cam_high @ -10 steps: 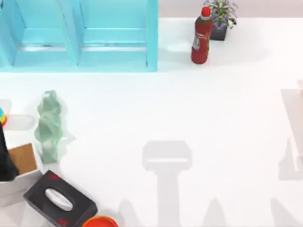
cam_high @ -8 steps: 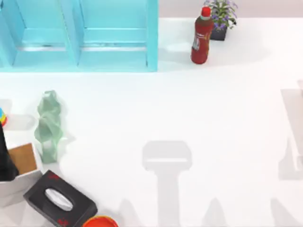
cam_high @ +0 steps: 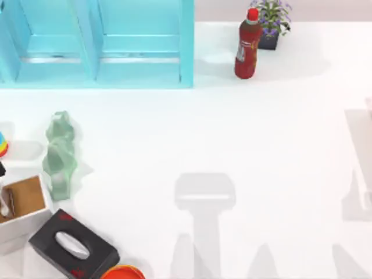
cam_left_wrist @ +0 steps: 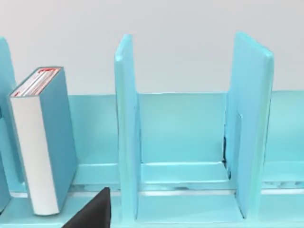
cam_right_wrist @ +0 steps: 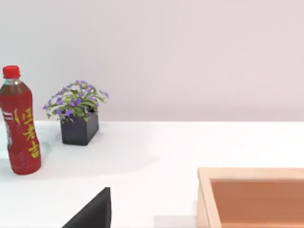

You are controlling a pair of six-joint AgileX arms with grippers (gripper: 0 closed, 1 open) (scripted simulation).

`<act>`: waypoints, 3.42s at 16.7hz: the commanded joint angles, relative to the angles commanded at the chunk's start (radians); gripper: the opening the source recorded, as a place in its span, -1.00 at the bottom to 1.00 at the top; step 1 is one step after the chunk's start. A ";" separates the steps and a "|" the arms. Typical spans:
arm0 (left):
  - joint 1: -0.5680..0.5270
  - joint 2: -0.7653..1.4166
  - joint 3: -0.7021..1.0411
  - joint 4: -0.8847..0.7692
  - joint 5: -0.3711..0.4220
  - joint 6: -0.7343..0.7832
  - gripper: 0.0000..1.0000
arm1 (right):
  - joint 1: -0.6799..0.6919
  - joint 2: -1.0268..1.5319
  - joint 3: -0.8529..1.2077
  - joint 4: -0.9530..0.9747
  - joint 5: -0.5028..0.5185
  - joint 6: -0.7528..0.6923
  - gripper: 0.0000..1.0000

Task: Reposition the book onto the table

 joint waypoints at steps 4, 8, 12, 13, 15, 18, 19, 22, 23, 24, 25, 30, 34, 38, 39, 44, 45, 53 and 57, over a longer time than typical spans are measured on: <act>0.100 0.393 0.183 0.167 0.109 0.028 1.00 | 0.000 0.000 0.000 0.000 0.000 0.000 1.00; 0.207 0.835 0.381 0.347 0.226 0.058 1.00 | 0.000 0.000 0.000 0.000 0.000 0.000 1.00; 0.306 1.250 0.562 0.511 0.333 0.085 1.00 | 0.000 0.000 0.000 0.000 0.000 0.000 1.00; 0.328 1.340 0.602 0.547 0.357 0.091 1.00 | 0.000 0.000 0.000 0.000 0.000 0.000 1.00; 0.365 1.498 0.670 0.610 0.398 0.102 1.00 | 0.000 0.000 0.000 0.000 0.000 0.000 1.00; 0.404 1.659 0.742 0.678 0.442 0.113 1.00 | 0.000 0.000 0.000 0.000 0.000 0.000 1.00; 0.411 1.691 0.757 0.692 0.451 0.115 1.00 | 0.000 0.000 0.000 0.000 0.000 0.000 1.00; 0.418 1.724 0.770 0.707 0.461 0.118 1.00 | 0.000 0.000 0.000 0.000 0.000 0.000 1.00; 0.418 1.724 0.770 0.707 0.461 0.118 1.00 | 0.000 0.000 0.000 0.000 0.000 0.000 1.00; 0.418 1.724 0.770 0.707 0.461 0.118 1.00 | 0.000 0.000 0.000 0.000 0.000 0.000 1.00; 0.418 1.724 0.770 0.707 0.461 0.118 1.00 | 0.000 0.000 0.000 0.000 0.000 0.000 1.00; 0.396 1.725 0.825 0.661 0.439 0.111 1.00 | 0.000 0.000 0.000 0.000 0.000 0.000 1.00; 0.352 1.807 0.976 0.597 0.397 0.098 1.00 | 0.000 0.000 0.000 0.000 0.000 0.000 1.00; 0.313 1.934 1.130 0.574 0.362 0.088 1.00 | 0.000 0.000 0.000 0.000 0.000 0.000 1.00; 0.307 1.961 1.158 0.575 0.356 0.086 1.00 | 0.000 0.000 0.000 0.000 0.000 0.000 1.00; 0.301 2.005 1.197 0.578 0.350 0.085 1.00 | 0.000 0.000 0.000 0.000 0.000 0.000 1.00; 0.301 2.005 1.197 0.578 0.350 0.085 1.00 | 0.000 0.000 0.000 0.000 0.000 0.000 1.00; 0.301 2.005 1.197 0.578 0.350 0.085 -0.21 | 0.000 0.000 0.000 0.000 0.000 0.000 1.00; 0.301 2.005 1.197 0.578 0.350 0.085 -0.81 | 0.000 0.000 0.000 0.000 0.000 0.000 1.00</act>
